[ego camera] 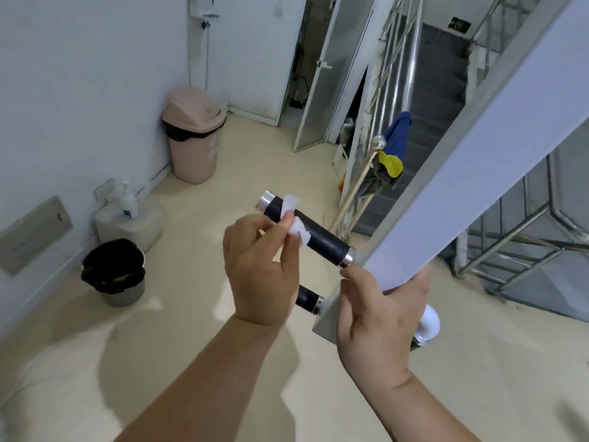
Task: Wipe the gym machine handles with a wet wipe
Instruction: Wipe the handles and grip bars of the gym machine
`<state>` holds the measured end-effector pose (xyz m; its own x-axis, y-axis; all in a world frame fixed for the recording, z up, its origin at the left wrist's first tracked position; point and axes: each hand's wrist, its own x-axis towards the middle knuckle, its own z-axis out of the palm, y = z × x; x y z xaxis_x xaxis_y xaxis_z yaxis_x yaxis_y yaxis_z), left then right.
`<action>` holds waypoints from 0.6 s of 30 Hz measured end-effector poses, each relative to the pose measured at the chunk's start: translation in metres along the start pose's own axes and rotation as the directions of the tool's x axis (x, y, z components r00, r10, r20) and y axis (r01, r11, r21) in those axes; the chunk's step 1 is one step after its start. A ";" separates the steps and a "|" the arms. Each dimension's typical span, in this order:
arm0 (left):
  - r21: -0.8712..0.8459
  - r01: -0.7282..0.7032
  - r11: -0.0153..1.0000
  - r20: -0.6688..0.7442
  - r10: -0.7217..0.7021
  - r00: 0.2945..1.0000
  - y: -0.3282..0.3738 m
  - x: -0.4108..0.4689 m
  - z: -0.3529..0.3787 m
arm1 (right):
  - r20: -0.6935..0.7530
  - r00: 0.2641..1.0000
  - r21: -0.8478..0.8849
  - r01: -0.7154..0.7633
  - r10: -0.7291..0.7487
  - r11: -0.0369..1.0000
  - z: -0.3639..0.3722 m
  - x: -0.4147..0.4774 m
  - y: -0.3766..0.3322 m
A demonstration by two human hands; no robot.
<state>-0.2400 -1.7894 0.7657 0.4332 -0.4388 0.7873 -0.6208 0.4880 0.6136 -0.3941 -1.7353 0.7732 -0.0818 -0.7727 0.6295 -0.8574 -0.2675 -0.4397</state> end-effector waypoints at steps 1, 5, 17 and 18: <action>-0.041 0.060 0.997 -0.012 -0.060 0.998 0.007 -0.001 0.004 | 0.010 0.999 -0.015 0.034 -0.034 0.999 -0.004 0.003 -0.004; -0.096 0.201 0.975 -0.032 -0.205 0.978 0.036 -0.018 0.014 | -0.041 0.968 -0.007 0.249 -0.249 0.969 -0.016 0.012 -0.019; -0.246 0.512 0.823 -0.185 -0.558 0.809 0.059 -0.024 0.014 | 0.134 0.925 -0.046 0.365 -0.357 0.930 -0.027 -0.003 0.002; -0.281 0.551 0.786 -0.237 -0.613 0.754 0.051 -0.011 0.013 | 0.144 0.923 -0.043 0.366 -0.357 0.930 -0.027 -0.005 0.003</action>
<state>-0.2846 -1.7695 0.7871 0.8621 -0.4507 0.2317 -0.0656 0.3540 0.9329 -0.4101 -1.7170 0.7860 0.3034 -0.7007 0.6457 -0.8488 -0.5067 -0.1509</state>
